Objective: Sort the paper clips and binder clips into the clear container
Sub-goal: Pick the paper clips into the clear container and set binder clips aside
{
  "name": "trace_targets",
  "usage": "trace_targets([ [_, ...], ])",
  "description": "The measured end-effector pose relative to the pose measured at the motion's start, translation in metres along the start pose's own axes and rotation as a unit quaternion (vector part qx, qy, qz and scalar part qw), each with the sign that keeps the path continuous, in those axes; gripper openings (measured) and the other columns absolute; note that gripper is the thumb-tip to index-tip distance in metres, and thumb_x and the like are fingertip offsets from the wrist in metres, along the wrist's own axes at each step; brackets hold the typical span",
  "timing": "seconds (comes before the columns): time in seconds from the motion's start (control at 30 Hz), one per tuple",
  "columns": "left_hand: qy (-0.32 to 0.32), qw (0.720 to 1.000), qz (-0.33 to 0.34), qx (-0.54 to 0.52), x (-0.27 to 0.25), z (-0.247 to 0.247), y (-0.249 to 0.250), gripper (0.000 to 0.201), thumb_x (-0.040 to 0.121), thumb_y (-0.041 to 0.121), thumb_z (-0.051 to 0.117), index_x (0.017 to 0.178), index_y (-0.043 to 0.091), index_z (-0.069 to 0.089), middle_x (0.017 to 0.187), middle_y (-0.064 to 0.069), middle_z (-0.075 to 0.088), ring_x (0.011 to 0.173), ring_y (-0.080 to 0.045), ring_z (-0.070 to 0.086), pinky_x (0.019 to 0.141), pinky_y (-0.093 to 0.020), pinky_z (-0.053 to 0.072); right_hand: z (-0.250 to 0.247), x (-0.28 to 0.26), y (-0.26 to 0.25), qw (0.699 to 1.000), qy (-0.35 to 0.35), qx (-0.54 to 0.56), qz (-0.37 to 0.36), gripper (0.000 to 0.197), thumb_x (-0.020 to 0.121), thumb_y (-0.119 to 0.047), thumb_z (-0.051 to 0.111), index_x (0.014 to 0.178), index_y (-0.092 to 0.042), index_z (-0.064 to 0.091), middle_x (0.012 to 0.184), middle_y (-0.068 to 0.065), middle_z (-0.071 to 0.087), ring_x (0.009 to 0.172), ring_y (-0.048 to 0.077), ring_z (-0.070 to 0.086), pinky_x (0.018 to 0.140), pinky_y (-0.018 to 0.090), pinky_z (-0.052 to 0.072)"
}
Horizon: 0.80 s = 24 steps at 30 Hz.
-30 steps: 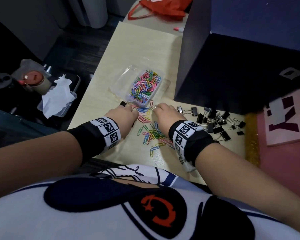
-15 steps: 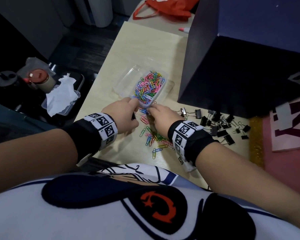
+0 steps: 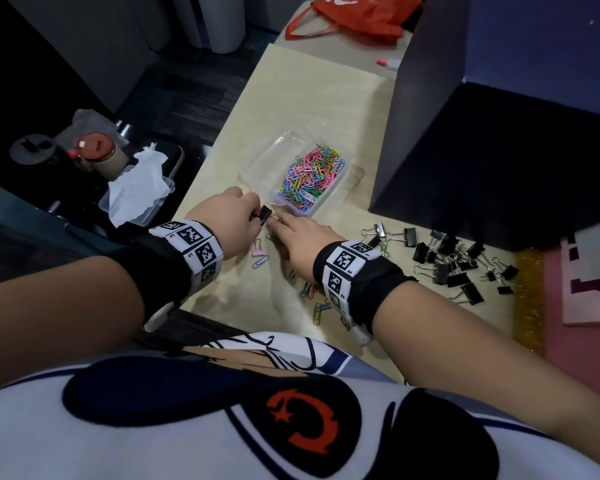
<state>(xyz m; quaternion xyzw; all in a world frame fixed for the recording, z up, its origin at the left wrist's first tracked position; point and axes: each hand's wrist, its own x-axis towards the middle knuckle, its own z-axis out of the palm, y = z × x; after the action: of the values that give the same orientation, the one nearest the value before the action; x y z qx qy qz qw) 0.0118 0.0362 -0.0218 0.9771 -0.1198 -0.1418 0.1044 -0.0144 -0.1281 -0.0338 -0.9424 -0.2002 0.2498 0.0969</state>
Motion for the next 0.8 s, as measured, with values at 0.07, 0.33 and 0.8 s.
trace_targets([
  [0.07, 0.003, 1.000, -0.001, 0.001, 0.000, -0.001, -0.003, 0.022, 0.091, 0.027, 0.048, 0.105, 0.014, 0.058, 0.106, -0.012, 0.053, 0.088, -0.034, 0.058, 0.078, -0.036, 0.047, 0.003, -0.004, 0.002, 1.000, 0.010, -0.023, 0.004, 0.061, 0.092, -0.013, 0.041, 0.150, -0.021, 0.025, 0.157, -0.001, 0.019, 0.140, 0.026, 0.025, 0.108, 0.046, 0.034],
  [0.33, -0.057, 0.996, 0.005, 0.061, 0.004, -0.002, 0.002, 0.022, 0.094, 0.021, 0.043, 0.104, 0.006, 0.055, 0.096, -0.011, 0.041, 0.072, -0.027, 0.049, 0.074, -0.039, 0.046, 0.005, -0.021, 0.015, 0.999, -0.003, 0.000, 0.052, 0.062, 0.085, -0.007, 0.050, 0.143, -0.027, 0.037, 0.138, 0.000, 0.039, 0.125, 0.026, 0.037, 0.099, 0.043, 0.043],
  [0.8, -0.102, 0.979, 0.123, 0.127, 0.022, 0.006, 0.009, 0.031, 0.086, 0.031, 0.058, 0.115, 0.020, 0.052, 0.096, -0.007, 0.051, 0.091, -0.032, 0.059, 0.064, -0.030, 0.039, 0.013, -0.025, 0.001, 0.990, 0.033, 0.044, 0.128, 0.058, 0.083, -0.012, 0.052, 0.138, -0.021, 0.039, 0.134, 0.004, 0.040, 0.125, 0.028, 0.036, 0.100, 0.047, 0.042],
])
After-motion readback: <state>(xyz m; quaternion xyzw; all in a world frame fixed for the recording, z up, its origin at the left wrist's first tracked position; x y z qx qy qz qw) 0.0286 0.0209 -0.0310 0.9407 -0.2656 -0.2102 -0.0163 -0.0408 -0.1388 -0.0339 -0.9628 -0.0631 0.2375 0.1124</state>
